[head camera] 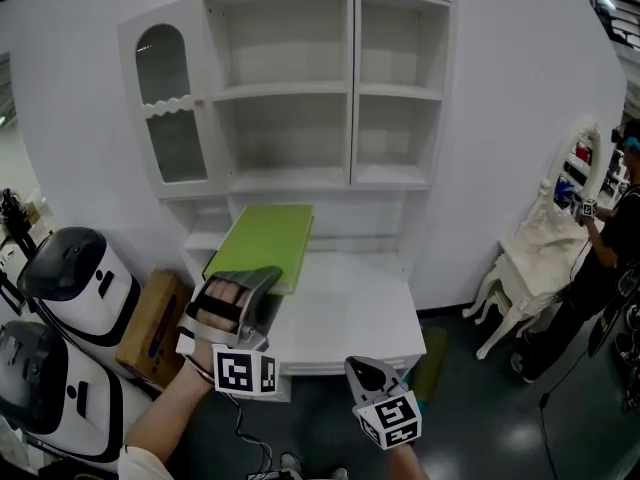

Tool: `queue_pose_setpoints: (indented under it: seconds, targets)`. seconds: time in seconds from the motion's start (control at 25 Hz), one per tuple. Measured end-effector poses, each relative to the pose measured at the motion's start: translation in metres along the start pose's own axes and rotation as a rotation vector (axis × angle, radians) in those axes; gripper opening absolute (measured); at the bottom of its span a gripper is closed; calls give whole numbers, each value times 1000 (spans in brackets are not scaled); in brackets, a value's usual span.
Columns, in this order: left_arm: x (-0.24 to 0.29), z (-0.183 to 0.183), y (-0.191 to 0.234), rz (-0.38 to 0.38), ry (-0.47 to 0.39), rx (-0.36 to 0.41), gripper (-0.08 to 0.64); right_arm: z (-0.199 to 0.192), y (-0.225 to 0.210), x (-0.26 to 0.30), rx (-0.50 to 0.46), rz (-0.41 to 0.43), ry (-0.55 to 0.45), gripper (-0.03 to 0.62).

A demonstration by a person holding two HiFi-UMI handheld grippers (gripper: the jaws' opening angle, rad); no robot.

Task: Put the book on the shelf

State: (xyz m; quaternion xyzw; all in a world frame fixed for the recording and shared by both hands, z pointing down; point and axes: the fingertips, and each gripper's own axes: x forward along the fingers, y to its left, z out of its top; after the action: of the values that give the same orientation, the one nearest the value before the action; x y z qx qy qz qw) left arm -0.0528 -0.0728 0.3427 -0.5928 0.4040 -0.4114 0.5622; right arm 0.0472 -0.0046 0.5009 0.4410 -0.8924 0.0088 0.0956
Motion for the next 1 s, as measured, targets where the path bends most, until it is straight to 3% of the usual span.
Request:
queue_pose_setpoints:
  seconds: [0.16,1.0]
  targets:
    - [9,-10,15,-5,-23,-19,149,4,4,21,-6,13,8,12]
    - [77,-123,66,-12,-93,52,149,51,10,154,-15,-78,27,13]
